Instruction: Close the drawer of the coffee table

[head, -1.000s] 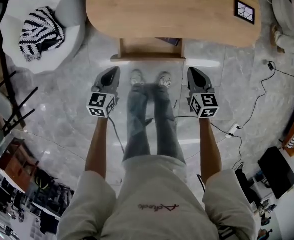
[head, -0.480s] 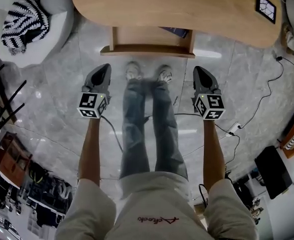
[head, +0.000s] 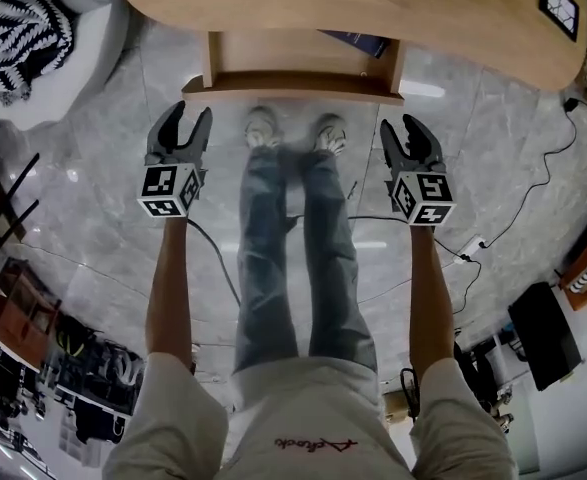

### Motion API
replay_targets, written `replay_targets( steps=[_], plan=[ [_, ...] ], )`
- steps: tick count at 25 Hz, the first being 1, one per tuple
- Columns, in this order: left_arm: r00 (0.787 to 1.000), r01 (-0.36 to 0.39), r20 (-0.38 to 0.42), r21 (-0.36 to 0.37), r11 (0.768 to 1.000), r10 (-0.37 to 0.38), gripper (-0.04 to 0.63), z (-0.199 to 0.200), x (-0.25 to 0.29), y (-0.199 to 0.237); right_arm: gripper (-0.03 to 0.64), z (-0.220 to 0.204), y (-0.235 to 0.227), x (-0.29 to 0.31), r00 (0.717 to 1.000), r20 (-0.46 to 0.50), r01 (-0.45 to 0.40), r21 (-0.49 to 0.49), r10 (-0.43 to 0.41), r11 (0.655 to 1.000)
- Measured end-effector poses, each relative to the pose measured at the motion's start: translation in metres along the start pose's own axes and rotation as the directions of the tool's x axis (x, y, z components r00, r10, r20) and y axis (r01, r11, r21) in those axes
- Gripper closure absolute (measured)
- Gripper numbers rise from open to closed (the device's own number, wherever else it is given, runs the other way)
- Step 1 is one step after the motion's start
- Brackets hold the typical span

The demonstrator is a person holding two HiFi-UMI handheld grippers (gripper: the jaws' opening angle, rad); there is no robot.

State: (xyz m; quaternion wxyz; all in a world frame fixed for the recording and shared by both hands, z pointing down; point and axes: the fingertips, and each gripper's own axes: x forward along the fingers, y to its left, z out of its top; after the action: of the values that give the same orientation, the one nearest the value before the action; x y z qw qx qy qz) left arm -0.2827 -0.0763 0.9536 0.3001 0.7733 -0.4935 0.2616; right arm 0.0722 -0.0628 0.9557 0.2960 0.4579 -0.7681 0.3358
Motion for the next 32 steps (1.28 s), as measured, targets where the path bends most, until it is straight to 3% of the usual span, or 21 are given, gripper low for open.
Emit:
replay_targets(
  steps=[3, 6, 10, 20, 32],
  plan=[
    [1.000, -0.014, -0.011, 0.009, 1.000, 0.014, 0.325, -0.008, 0.010, 0.004, 0.369, -0.006, -0.004, 0.012, 1.000, -0.003, -0.006, 0.004, 0.006, 1.000],
    [1.000, -0.008, -0.017, 0.024, 1.000, 0.008, 0.304, -0.011, 0.019, 0.004, 0.344, -0.008, -0.009, 0.020, 1.000, -0.008, -0.002, -0.003, 0.002, 1.000],
    [0.999, -0.003, -0.032, 0.061, 0.998, 0.005, 0.304, -0.011, 0.029, 0.006, 0.347, -0.005, -0.010, 0.031, 1.000, -0.019, -0.017, -0.033, 0.017, 0.999],
    [0.999, 0.012, -0.032, 0.067, 0.998, -0.010, 0.302, -0.005, 0.039, 0.008, 0.420, 0.005, -0.012, 0.052, 0.999, -0.039, -0.011, -0.102, 0.007, 0.995],
    [0.999, -0.002, -0.032, 0.044, 0.999, 0.003, 0.302, 0.009, 0.032, 0.008, 0.430, 0.018, -0.011, 0.043, 1.000, -0.024, 0.012, -0.081, -0.014, 0.997]
  ],
)
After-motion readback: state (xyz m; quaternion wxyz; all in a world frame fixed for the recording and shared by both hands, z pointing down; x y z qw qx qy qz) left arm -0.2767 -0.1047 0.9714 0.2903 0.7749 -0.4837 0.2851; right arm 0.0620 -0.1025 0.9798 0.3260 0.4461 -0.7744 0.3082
